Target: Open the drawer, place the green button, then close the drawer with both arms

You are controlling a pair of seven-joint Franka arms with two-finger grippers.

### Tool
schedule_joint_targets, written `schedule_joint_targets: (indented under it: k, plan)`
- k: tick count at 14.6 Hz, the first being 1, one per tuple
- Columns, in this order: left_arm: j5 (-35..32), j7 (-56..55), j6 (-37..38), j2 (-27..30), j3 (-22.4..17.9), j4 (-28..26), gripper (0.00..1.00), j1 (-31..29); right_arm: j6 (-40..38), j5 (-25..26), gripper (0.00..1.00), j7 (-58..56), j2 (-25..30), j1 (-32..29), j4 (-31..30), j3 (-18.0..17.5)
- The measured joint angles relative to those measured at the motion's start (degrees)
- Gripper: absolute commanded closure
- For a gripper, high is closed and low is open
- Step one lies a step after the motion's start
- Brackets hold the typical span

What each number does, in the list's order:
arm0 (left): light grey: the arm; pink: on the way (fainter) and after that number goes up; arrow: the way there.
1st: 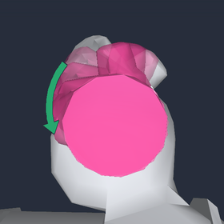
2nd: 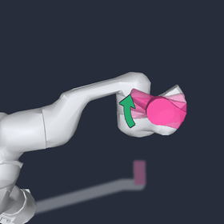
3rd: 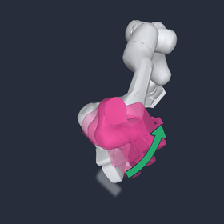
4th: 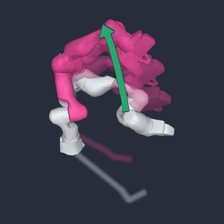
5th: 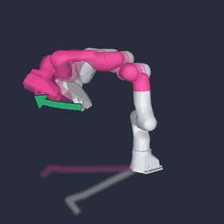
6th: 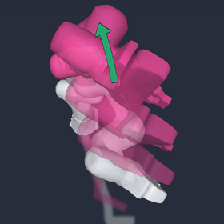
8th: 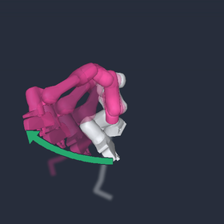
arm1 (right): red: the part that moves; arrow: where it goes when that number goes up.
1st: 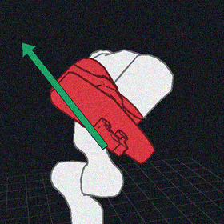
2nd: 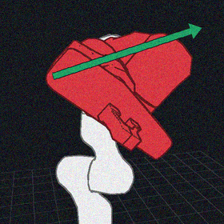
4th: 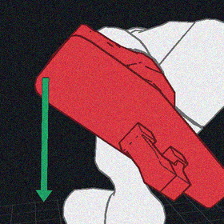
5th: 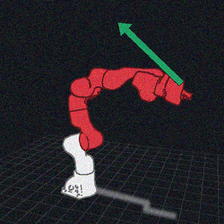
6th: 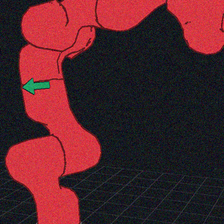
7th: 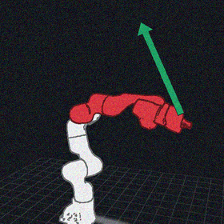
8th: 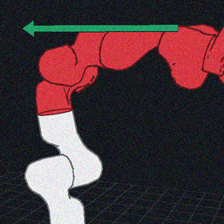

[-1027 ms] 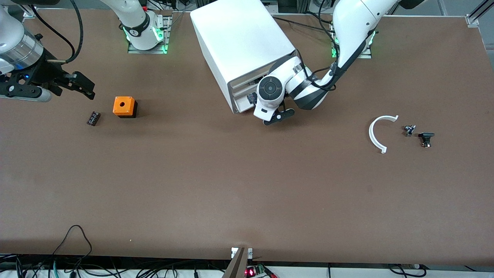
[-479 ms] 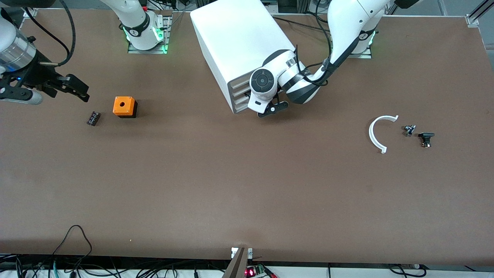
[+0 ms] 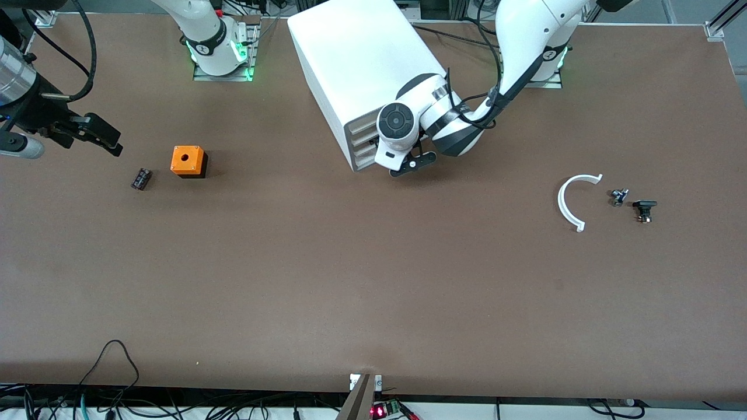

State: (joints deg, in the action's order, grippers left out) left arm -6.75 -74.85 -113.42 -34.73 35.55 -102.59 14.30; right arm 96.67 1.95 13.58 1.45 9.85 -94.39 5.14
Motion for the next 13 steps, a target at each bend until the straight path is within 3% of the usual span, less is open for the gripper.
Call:
schedule_joint_targets:
  k: [3, 7, 10, 13]
  plan:
    - [-0.2, 2.0, 4.4, 3.9, 0.0, 3.0, 0.00, -3.6, -3.1, 0.0, 0.00, 0.0, -2.8, 0.6, 4.9, -0.4]
    - [-0.9, 15.4, 12.9, 8.2, -0.4, 10.8, 0.00, -10.1, -5.2, 0.0, 0.00, -0.2, -6.6, 0.9, 9.7, -0.5]
    - [-9.3, 29.4, 18.7, 8.6, -0.5, 17.2, 0.00, -14.4, -5.2, 0.0, 0.00, -0.2, -6.9, 0.9, 9.3, -0.5]
    - [-12.5, 43.7, 20.5, 9.0, -0.5, 22.0, 0.00, -18.8, -1.5, 0.0, 0.00, -0.2, -4.8, 0.9, 5.5, -0.4]
